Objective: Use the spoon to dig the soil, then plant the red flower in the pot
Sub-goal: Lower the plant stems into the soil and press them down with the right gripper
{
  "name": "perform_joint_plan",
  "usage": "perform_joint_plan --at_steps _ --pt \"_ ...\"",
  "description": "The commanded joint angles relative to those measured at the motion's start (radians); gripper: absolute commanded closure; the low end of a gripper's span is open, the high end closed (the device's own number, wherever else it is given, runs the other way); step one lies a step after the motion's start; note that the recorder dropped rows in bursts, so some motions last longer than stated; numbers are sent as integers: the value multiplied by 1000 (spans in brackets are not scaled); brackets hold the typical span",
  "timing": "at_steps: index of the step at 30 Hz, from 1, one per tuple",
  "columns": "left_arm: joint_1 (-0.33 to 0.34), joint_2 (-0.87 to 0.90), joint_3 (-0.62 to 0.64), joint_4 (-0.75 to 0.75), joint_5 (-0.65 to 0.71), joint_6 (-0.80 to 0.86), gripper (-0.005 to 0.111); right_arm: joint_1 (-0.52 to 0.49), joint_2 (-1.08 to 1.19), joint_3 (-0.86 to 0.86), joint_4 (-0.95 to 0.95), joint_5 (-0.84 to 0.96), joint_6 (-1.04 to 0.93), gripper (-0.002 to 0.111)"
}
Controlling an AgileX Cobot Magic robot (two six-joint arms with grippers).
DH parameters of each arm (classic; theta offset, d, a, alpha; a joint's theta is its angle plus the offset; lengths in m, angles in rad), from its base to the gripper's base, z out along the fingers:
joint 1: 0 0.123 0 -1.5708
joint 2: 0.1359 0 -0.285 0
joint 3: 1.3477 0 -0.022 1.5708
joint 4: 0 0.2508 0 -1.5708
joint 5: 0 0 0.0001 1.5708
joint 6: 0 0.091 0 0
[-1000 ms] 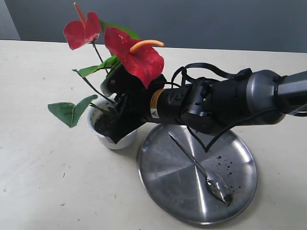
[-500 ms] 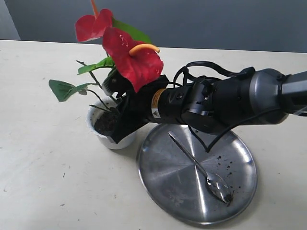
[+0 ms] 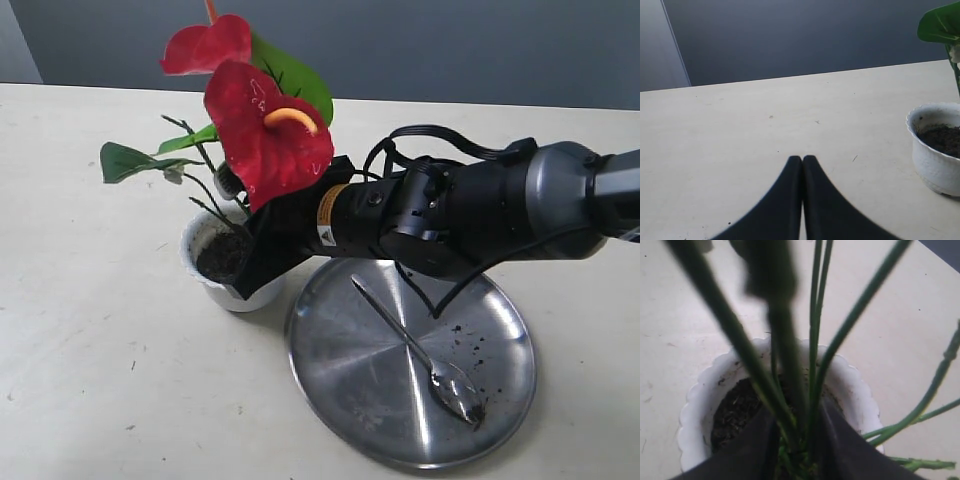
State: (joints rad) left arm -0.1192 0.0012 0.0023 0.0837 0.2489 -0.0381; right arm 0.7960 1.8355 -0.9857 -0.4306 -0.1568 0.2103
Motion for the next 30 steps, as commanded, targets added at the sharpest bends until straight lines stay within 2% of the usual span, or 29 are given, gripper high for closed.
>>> perform_joint_plan --at_steps 1,12,14,16,18,22,30 --pt "-5 -1 -2 0 -9 -4 106 3 -7 9 -4 15 4 83" --pt "-5 -1 -2 0 -9 -4 106 3 -30 9 -6 33 4 82" --pt "-5 -1 -2 0 -9 -4 106 3 -30 9 -9 35 4 72" --pt "-5 -1 -2 0 -9 -4 106 3 -30 9 -9 35 4 59" --pt "-5 -1 -2 0 -9 -4 106 3 -30 9 -9 39 4 53" --pt "-5 -1 -2 0 -9 -4 106 3 -40 9 -5 55 4 57" --pt "-5 -1 -2 0 -9 -4 106 3 -78 9 13 115 6 57"
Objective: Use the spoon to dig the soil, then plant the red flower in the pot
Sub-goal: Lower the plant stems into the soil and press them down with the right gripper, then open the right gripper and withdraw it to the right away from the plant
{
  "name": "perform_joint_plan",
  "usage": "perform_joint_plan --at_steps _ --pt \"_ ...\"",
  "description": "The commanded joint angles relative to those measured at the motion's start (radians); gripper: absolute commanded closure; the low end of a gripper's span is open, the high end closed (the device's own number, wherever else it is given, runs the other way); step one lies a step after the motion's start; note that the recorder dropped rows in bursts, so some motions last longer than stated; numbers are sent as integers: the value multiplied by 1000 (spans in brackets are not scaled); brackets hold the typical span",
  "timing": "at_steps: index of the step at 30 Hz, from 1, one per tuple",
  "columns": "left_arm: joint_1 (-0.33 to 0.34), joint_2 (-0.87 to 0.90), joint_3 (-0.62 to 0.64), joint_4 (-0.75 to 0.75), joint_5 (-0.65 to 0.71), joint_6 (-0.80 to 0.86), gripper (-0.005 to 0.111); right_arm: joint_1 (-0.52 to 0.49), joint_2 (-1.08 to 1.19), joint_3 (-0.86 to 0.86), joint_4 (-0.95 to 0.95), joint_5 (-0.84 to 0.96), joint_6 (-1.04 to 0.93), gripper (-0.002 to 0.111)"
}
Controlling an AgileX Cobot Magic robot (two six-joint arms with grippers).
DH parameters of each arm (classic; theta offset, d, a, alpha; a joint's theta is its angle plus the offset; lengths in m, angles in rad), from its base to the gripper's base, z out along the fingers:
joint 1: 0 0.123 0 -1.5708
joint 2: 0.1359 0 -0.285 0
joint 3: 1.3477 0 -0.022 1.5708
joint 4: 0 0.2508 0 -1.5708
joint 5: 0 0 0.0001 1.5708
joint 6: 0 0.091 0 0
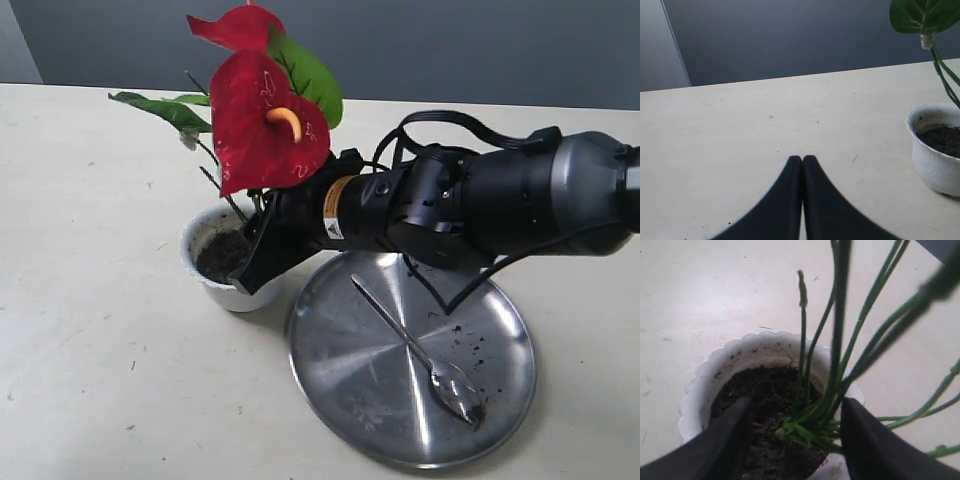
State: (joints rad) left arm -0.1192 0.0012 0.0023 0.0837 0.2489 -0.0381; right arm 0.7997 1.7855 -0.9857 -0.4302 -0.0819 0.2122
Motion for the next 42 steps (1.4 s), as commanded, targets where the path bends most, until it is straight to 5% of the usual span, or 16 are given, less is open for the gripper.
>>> perform_joint_plan --at_steps 1,18,19,22,24,35,42 --pt "-5 -1 -2 0 -9 -4 106 -1 -32 9 13 54 4 57" --pt "-5 -1 -2 0 -9 -4 106 113 -104 9 26 326 8 58" --pt "-5 -1 -2 0 -9 -4 106 122 -107 9 34 364 8 60" --pt "-5 -1 -2 0 -9 -4 106 156 -143 9 36 569 1 91" --pt "-5 -1 -2 0 -9 -4 106 167 -186 33 36 636 1 97" --pt "-5 -1 -2 0 -9 -4 106 167 -720 267 155 781 24 95" --pt "-5 -1 -2 0 -9 -4 106 167 -837 286 134 1074 146 96"
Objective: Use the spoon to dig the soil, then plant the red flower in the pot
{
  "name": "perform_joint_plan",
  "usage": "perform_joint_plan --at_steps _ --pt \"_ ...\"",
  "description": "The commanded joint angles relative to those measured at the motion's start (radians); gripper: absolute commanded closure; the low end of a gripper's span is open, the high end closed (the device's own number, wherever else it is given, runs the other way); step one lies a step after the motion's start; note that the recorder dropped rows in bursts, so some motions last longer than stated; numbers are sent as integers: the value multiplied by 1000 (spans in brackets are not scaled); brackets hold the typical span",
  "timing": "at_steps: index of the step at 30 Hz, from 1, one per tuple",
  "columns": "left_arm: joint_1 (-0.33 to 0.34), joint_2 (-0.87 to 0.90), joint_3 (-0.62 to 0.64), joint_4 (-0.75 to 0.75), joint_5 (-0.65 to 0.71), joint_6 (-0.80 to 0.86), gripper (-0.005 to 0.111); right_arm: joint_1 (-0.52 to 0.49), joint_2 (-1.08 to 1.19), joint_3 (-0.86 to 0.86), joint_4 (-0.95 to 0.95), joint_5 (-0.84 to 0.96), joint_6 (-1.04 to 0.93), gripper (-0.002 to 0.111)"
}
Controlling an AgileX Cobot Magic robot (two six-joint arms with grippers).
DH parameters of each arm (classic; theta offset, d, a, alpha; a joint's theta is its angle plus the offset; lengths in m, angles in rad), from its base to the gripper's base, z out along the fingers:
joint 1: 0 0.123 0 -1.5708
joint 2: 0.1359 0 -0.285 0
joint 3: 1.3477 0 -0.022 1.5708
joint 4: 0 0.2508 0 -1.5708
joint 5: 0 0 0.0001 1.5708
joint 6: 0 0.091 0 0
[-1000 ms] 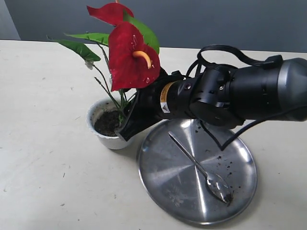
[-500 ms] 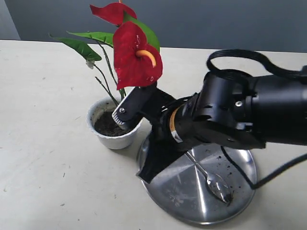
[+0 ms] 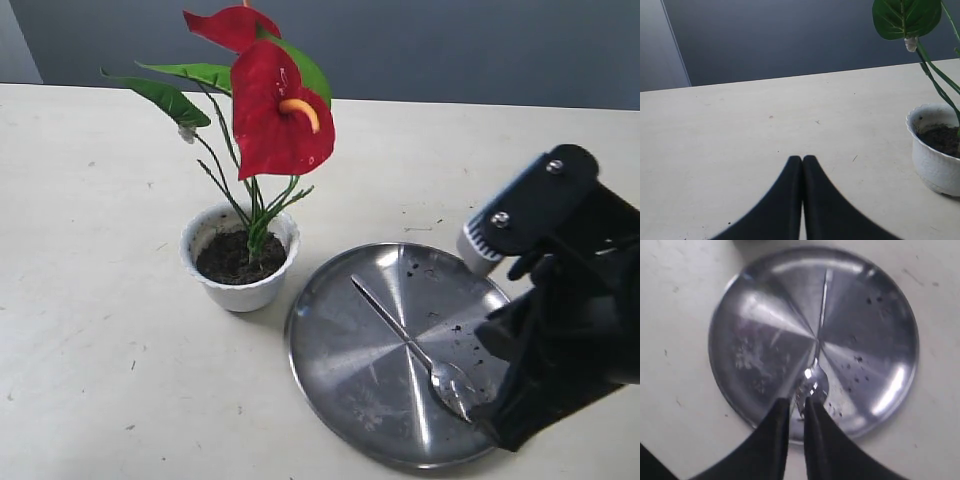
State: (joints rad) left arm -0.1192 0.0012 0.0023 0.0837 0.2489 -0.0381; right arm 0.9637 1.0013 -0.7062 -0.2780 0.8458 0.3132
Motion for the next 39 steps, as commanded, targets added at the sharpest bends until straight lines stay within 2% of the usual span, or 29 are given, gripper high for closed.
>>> perform_joint_plan --at_steps 1,14,22,25,29,39 --pt "-5 -1 -2 0 -9 -4 106 3 -61 7 -18 166 45 96" --pt "-5 -1 -2 0 -9 -4 106 3 -79 7 -25 106 57 96" --pt "-5 -1 -2 0 -9 -4 106 -14 -148 7 -130 -97 66 96" --pt "-5 -1 -2 0 -9 -4 106 -114 -252 35 -130 -230 66 96" --pt "-5 -1 -2 0 -9 -4 106 -310 -392 124 -98 -391 66 96" --pt "-5 -1 -2 0 -9 -4 106 -803 -742 389 26 -485 64 96"
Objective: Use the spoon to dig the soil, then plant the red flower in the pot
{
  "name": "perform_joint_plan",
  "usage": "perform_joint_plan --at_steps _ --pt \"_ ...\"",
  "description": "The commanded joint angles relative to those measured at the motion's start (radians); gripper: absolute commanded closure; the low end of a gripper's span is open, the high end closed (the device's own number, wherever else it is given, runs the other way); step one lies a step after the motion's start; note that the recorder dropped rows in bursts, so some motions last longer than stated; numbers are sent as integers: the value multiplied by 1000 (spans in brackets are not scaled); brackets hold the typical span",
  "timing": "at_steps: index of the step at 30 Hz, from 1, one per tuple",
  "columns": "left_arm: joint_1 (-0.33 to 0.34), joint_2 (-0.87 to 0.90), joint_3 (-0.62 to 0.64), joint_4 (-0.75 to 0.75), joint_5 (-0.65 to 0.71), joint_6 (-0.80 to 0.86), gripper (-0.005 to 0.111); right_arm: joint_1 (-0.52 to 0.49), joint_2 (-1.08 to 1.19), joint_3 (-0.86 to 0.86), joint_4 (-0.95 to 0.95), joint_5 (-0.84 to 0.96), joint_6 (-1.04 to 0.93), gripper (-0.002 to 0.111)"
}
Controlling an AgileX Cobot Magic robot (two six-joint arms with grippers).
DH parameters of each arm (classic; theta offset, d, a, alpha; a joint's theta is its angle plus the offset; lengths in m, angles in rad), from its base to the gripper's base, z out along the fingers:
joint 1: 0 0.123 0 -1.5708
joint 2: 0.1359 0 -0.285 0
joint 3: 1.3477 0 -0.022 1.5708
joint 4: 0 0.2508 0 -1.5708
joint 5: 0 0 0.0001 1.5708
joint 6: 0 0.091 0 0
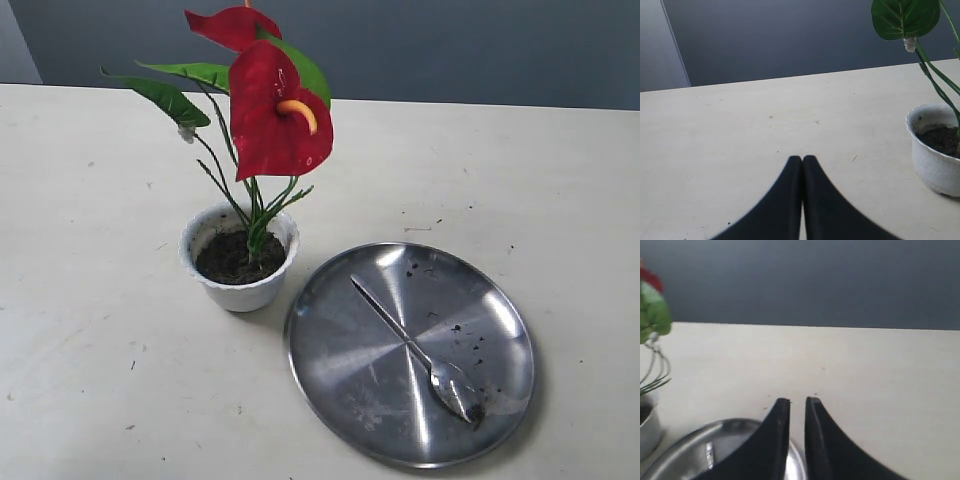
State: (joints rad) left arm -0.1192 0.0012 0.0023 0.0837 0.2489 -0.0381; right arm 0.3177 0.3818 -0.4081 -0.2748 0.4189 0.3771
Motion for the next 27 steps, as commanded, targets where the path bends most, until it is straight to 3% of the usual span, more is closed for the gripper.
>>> perform_joint_plan --at_steps 1,4,9,27 --pt "-5 -1 -2 0 -9 -4 106 -203 -160 120 23 -80 0 96" --pt "-5 -1 -2 0 -9 -4 106 -310 -260 198 36 -113 0 96" --pt "-5 -1 -2 0 -9 -4 106 -394 -382 296 83 -115 0 96" --pt "-5 -1 -2 0 -9 -4 106 -406 -382 330 85 -33 0 96"
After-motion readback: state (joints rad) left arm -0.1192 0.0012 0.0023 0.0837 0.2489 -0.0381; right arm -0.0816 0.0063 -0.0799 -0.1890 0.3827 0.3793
